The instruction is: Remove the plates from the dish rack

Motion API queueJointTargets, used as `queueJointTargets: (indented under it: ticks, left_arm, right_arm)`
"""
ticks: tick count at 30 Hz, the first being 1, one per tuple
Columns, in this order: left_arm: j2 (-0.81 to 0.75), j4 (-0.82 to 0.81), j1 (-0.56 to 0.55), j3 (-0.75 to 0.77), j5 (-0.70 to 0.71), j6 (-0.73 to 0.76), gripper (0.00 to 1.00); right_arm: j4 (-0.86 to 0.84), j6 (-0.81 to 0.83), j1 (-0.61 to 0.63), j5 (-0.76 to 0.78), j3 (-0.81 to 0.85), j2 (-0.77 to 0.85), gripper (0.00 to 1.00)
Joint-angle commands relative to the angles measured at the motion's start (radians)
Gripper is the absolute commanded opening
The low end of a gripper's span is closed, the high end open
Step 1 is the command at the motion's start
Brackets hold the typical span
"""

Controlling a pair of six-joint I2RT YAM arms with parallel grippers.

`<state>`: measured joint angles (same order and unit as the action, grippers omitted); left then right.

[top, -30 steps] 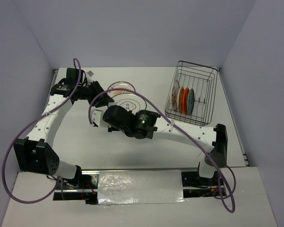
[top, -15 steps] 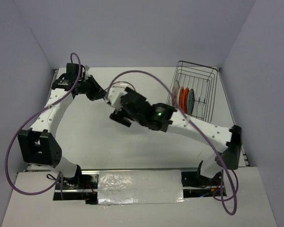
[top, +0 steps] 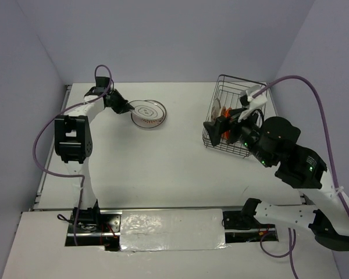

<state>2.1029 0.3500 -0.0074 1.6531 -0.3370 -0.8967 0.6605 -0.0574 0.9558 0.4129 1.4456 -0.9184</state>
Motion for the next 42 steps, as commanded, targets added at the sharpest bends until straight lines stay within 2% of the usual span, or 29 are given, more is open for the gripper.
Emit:
queueJointTargets:
  ticks: [1,3,4,6,7,8,9,10,11,13,14,17,21,23,24,27,28,31,34,38,41,42]
  left_arm:
    - [0.018,-0.082,-0.005,0.088,-0.027,-0.024,0.16]
    - [0.031,-0.074,-0.005,0.082,-0.025,-0.021,0.23]
    - [0.032,-0.074,-0.006,0.061,-0.028,-0.022,0.36]
    - [0.026,-0.082,-0.014,0.034,-0.017,-0.022,0.52]
    - [0.022,-0.085,-0.017,0.018,-0.010,-0.013,0.71]
    - [0.026,-0.059,-0.025,0.020,-0.004,-0.008,0.81]
    - [0.043,-0.036,-0.028,0.048,0.009,0.002,0.95]
    - [0.052,-0.008,-0.032,0.063,0.019,0.021,0.99]
    - [0.063,0.063,-0.043,0.082,0.033,0.027,0.99]
    - [0.098,0.159,-0.052,0.151,0.087,0.053,0.99]
    - [0.123,0.269,-0.063,0.204,0.142,0.061,0.99]
    - [0.132,0.459,-0.066,0.261,0.209,0.084,1.00]
    - [0.017,0.509,-0.066,0.211,0.334,0.139,0.99]
    - [-0.020,0.565,-0.065,0.223,0.374,0.163,1.00]
    - [-0.035,0.611,-0.065,0.218,0.383,0.188,0.99]
    - [-0.136,0.607,-0.065,0.134,0.386,0.242,1.00]
    - [-0.208,0.590,-0.065,0.066,0.366,0.260,1.00]
    - [-0.335,0.540,-0.065,-0.056,0.302,0.324,1.00]
    - [-0.430,0.534,-0.065,-0.159,0.268,0.367,0.99]
    - [-0.537,0.508,-0.065,-0.280,0.222,0.400,1.00]
    - [-0.587,0.507,-0.065,-0.328,0.204,0.410,1.00]
    - [-0.593,0.512,-0.065,-0.334,0.208,0.412,0.99]
  right_arm:
    - [0.064,-0.062,-0.034,0.035,-0.059,0.021,1.00]
    - [0.082,-0.077,-0.052,0.026,-0.067,0.029,1.00]
    - [0.090,-0.084,-0.078,0.020,-0.067,0.024,1.00]
    - [0.114,-0.108,-0.116,-0.023,-0.059,-0.008,1.00]
    - [0.131,-0.125,-0.170,-0.043,-0.033,-0.052,1.00]
    - [0.178,-0.174,-0.198,-0.061,-0.013,-0.081,1.00]
    - [0.212,-0.208,-0.247,-0.068,0.045,-0.118,1.00]
    - [0.252,-0.231,-0.267,-0.081,0.080,-0.201,1.00]
    - [0.321,-0.275,-0.276,-0.092,0.116,-0.244,1.00]
    - [0.370,-0.309,-0.288,-0.095,0.217,-0.371,1.00]
    - [0.405,-0.347,-0.290,-0.074,0.287,-0.411,1.00]
    - [0.487,-0.426,-0.301,-0.051,0.439,-0.577,1.00]
    - [0.547,-0.456,-0.321,0.076,0.576,-0.787,1.00]
    - [0.579,-0.461,-0.359,0.087,0.622,-0.852,0.92]
    - [0.593,-0.466,-0.368,0.111,0.630,-0.902,0.84]
    - [0.568,-0.461,-0.385,0.153,0.619,-0.941,0.75]
    - [0.555,-0.457,-0.393,0.170,0.596,-0.939,0.72]
    - [0.519,-0.449,-0.416,0.178,0.570,-0.933,0.69]
    - [0.467,-0.424,-0.462,0.143,0.517,-0.930,0.68]
    - [0.349,-0.368,-0.518,0.003,0.460,-0.944,0.63]
    - [0.355,-0.363,-0.540,-0.013,0.473,-0.974,0.60]
    - [0.363,-0.372,-0.552,-0.014,0.481,-0.981,0.56]
